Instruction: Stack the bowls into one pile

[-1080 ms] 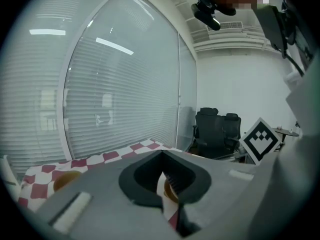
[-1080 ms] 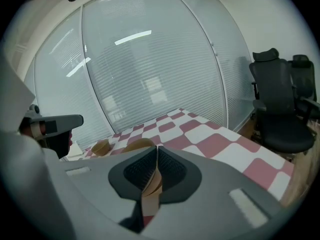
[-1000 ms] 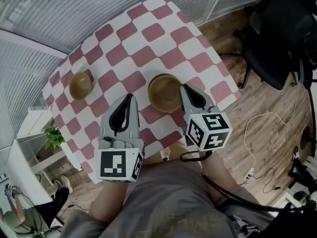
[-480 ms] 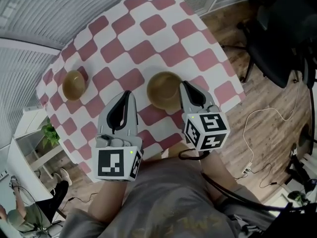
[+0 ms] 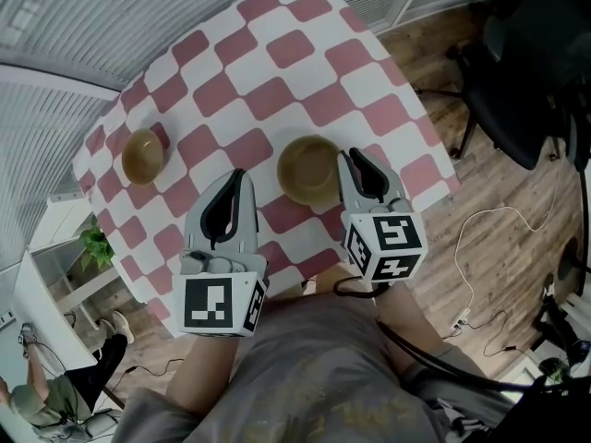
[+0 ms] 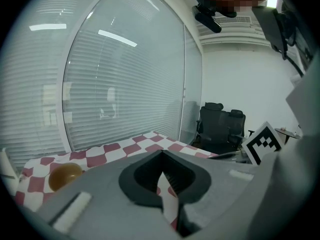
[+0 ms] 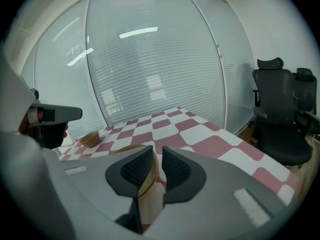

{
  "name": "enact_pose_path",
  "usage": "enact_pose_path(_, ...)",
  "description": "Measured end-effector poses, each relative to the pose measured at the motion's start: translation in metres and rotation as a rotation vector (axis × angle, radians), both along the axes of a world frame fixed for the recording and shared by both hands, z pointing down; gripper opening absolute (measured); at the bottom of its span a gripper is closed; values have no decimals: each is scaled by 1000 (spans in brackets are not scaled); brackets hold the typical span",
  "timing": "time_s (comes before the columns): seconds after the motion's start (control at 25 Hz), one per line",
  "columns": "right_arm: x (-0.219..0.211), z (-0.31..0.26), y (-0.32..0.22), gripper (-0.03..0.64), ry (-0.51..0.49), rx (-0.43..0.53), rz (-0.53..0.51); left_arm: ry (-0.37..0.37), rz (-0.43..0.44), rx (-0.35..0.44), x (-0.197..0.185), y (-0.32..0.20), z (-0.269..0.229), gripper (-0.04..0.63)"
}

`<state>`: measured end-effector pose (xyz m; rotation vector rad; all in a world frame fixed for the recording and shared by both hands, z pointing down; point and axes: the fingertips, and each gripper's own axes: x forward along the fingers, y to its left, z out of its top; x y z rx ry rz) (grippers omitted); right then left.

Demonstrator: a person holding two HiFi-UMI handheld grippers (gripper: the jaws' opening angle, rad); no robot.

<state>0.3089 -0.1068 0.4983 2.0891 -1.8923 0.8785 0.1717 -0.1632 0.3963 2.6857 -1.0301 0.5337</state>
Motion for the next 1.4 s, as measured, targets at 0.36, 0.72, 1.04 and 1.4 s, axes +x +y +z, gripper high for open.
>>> enact_pose_path(0.36,-2,-50,-6,78,46,92,-37,38,-57,96,-19,11,-46,0)
enact_pose_path(0.72,-73,-118,-45,67,72,245,-273,63,-297,236,-99,22,-96,0)
enact_pose_path(1.04,-199,-134,-55,26,34,310,-600,38,-587,301,-203,51,-111,0)
enact_pose_path(1.4,-270,-133,-57,26,54,302,-728,41,-668,301,-253,58,-109,0)
